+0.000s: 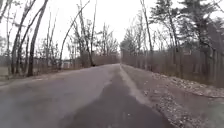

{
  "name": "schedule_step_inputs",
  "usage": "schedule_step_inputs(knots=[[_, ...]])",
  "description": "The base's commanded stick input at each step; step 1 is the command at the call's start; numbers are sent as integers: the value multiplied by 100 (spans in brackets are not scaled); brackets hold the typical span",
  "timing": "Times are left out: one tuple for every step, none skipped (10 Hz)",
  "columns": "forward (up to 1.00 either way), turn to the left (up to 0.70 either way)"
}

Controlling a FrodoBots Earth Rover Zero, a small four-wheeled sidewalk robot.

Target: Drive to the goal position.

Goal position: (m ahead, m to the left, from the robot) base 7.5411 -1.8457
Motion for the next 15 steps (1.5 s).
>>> schedule_step_inputs(knots=[[85, 0], [85, 0], [85, 0], [85, 0], [85, 0], [85, 0], [85, 0], [85, 0], [85, 0], [85, -34], [85, -34], [85, -34], [85, 0], [85, 0], [85, 0]])
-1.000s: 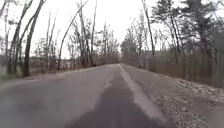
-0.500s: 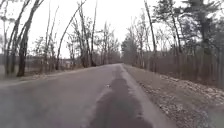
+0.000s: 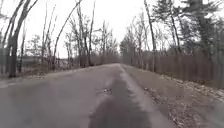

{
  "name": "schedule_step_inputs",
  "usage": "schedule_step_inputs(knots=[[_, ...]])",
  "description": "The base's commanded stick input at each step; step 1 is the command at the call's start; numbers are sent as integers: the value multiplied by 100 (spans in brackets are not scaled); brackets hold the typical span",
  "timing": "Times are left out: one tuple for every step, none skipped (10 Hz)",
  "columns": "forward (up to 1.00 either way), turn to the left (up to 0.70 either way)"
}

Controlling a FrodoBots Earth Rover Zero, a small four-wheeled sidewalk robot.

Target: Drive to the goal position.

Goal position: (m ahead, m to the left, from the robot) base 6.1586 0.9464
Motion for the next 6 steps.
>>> schedule_step_inputs(knots=[[85, 0], [85, 0], [85, 0], [85, 0], [85, 0], [85, 0]])
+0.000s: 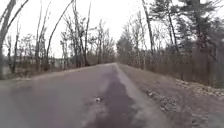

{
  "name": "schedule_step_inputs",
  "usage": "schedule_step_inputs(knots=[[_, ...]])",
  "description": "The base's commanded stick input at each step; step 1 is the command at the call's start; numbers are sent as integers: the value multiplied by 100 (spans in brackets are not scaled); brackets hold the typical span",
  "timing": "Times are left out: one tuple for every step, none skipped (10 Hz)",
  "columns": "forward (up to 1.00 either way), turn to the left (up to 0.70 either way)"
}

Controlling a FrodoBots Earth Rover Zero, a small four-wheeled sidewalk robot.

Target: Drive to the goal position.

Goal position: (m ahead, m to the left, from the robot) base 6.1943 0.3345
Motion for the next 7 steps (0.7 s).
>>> schedule_step_inputs(knots=[[85, 0], [85, 0], [85, 0], [85, 0], [85, 0], [85, 0], [85, 0]])
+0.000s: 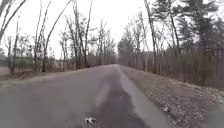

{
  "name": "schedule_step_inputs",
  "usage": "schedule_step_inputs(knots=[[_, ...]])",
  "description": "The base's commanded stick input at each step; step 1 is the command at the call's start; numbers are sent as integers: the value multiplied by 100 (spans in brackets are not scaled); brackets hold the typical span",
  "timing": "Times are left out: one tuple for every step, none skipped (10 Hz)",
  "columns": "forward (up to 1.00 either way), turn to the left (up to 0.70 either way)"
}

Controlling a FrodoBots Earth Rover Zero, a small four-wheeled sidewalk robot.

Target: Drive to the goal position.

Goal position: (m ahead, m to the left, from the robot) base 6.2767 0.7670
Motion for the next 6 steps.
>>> schedule_step_inputs(knots=[[85, 0], [85, 0], [85, 0], [85, 0], [85, 0], [85, 0]])
